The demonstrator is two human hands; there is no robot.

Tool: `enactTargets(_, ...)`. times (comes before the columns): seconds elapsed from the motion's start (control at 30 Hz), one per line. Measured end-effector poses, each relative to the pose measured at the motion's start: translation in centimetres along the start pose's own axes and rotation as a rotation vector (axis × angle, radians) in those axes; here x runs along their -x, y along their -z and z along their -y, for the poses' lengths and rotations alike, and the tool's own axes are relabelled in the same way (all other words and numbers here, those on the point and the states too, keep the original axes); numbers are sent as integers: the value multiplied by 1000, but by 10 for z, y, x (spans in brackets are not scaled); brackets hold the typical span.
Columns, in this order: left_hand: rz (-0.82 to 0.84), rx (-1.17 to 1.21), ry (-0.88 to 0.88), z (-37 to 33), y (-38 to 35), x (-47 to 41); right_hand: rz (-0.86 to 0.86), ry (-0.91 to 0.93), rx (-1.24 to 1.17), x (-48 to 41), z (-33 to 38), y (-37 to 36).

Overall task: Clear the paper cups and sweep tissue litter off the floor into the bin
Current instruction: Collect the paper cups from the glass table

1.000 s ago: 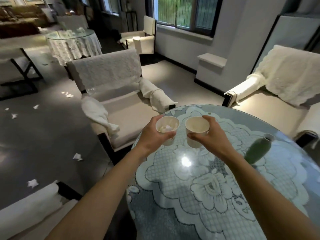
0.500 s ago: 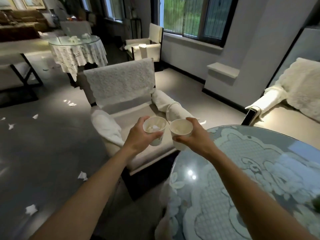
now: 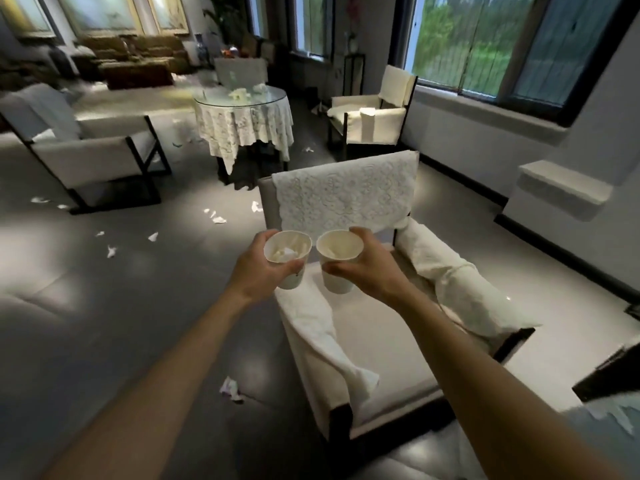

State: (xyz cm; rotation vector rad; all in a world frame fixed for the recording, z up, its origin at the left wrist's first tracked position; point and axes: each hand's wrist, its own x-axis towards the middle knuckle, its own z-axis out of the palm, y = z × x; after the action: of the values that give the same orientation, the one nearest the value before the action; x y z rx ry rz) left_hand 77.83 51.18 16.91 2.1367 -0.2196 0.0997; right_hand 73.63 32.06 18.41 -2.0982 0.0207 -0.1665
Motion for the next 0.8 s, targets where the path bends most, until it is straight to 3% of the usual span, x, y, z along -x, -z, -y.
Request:
enactTargets(0.43,-243,34,195,160,150,-170,293,177,31,-246,60,-200)
enactTargets(0.8,-112,-32,135,276,288,-429,112,55,-76,-488,111,-350)
